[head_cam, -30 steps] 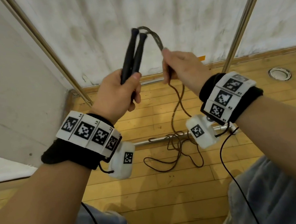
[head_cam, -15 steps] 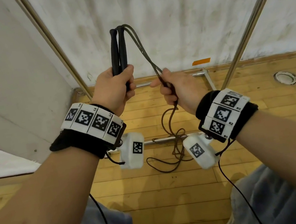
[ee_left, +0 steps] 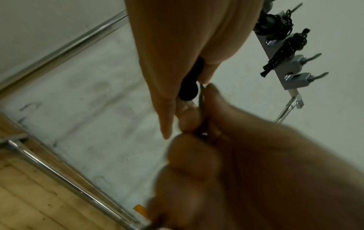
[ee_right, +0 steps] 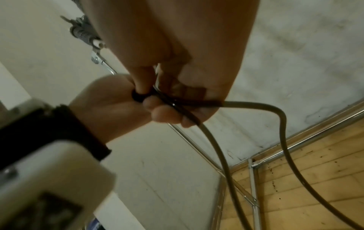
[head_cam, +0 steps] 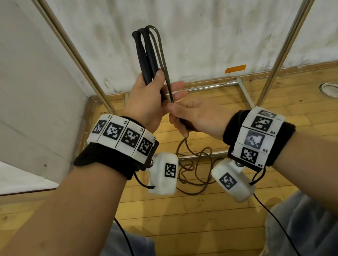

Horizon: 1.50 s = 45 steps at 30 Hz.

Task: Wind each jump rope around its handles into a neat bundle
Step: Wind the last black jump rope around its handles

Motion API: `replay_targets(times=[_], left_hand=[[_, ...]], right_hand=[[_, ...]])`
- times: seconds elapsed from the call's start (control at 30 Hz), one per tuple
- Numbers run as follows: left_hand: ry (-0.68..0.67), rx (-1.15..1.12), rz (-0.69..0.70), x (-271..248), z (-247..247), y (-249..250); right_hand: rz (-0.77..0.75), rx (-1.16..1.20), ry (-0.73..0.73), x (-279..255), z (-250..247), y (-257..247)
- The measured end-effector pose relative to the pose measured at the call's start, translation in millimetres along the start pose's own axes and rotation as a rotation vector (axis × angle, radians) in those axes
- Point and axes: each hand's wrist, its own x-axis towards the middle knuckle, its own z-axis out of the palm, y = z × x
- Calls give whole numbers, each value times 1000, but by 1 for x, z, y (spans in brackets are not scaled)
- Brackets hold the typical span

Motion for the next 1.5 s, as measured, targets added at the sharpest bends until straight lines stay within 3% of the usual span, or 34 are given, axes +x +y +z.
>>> replay_targets(times=[0.13,0.43,0.63,0.8,0.93,1.1,1.33,1.5], left_hand=[[-76,-49,-36,-4,2,6],[17,-14,-17,-8,3,2],[192,-14,54,1,-1,2],[337,40,142,10,-2,7],[425,54,191,19,-13,10],[572,428,284,23,-35,5],[436,1049,297,16,-54,-11],[307,1430,171,18,-59,-14]], right_hand=[[41,-61,19,0,7,6],[99,-224,-57,-1,15,4],[62,-384,-5,1,20,1],[19,-468,180,4,21,7],[27,-476,101,2,14,10],[-26,-422,75,-2,12,18],[-39,-552,-3,-6,8,25],[-58,-717,63,-2,-5,19]])
